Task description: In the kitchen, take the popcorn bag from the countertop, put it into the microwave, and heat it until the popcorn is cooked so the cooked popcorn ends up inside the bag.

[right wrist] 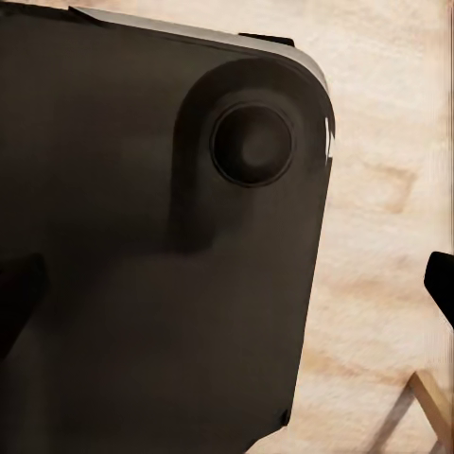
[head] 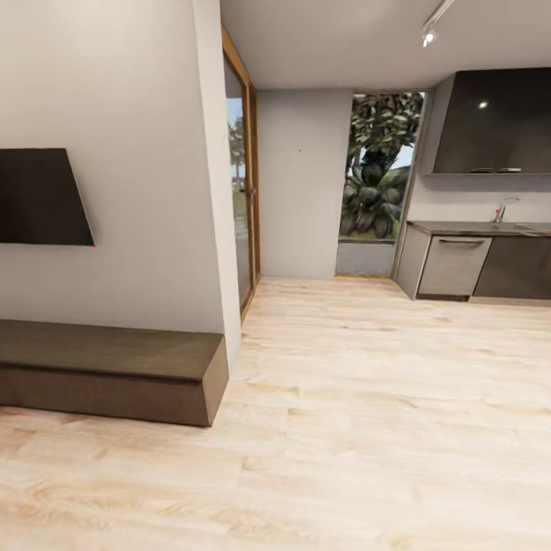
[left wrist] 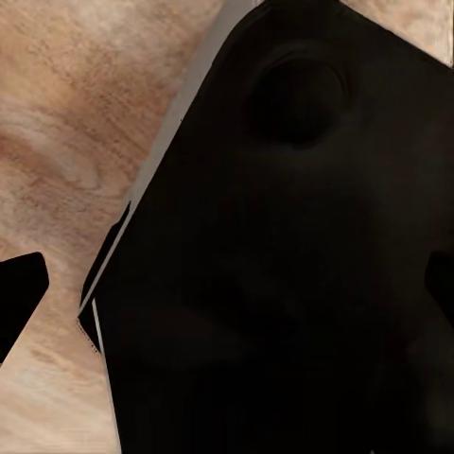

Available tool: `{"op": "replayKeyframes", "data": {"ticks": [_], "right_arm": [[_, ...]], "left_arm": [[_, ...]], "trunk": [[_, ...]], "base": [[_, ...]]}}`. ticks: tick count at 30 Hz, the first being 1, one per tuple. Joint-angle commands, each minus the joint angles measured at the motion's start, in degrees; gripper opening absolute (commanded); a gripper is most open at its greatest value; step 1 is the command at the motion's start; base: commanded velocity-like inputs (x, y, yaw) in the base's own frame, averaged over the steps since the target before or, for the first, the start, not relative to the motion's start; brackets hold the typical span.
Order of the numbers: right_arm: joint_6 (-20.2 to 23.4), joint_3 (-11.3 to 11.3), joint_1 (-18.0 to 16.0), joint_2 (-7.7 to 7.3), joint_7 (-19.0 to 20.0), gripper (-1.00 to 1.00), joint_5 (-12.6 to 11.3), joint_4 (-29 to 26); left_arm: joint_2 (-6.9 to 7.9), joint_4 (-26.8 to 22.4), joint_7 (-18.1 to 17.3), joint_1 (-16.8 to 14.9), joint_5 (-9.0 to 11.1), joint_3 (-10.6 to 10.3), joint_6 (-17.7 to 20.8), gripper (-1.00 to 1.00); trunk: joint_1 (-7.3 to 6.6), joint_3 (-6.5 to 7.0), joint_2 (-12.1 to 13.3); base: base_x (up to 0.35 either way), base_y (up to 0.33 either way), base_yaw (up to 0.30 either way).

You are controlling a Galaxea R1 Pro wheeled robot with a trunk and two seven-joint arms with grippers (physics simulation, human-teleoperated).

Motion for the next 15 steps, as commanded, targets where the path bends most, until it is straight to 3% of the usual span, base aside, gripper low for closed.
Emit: {"op": "replayKeyframes", "data": {"ticks": [1,3,6,15], "right_arm": [[-0.15,-0.24,-0.01,0.05,-0.04,1.0,0.55,-0.03],[-0.16,-0.29,-0.01,0.04,-0.04,1.0,0.56,-0.09],[-0.14,-0.52,-0.01,-0.16,0.25,1.0,0.26,-0.15],[-0.12,-0.54,-0.01,-0.26,0.66,1.0,0.14,-0.18]], "left_arm": [[-0.01,-0.18,0.23,0.01,0.01,0.11,-1.53,1.0],[-0.01,-0.12,0.23,0.01,0.04,0.1,-4.88,1.0],[0.02,-0.1,0.23,0.01,0.09,0.13,-6.99,1.0],[0.16,-0.01,0.23,0.01,0.7,0.68,-7.58,1.0]], "trunk": [[0.02,-0.05,-0.02],[0.02,-0.05,-0.02],[0.02,-0.05,-0.02],[0.02,-0.05,-0.02]], "base": [[0.082,-0.027,0.0],[0.04,-0.013,0.0],[0.011,-0.004,-0.105],[0.001,0.0,-0.278]]}}
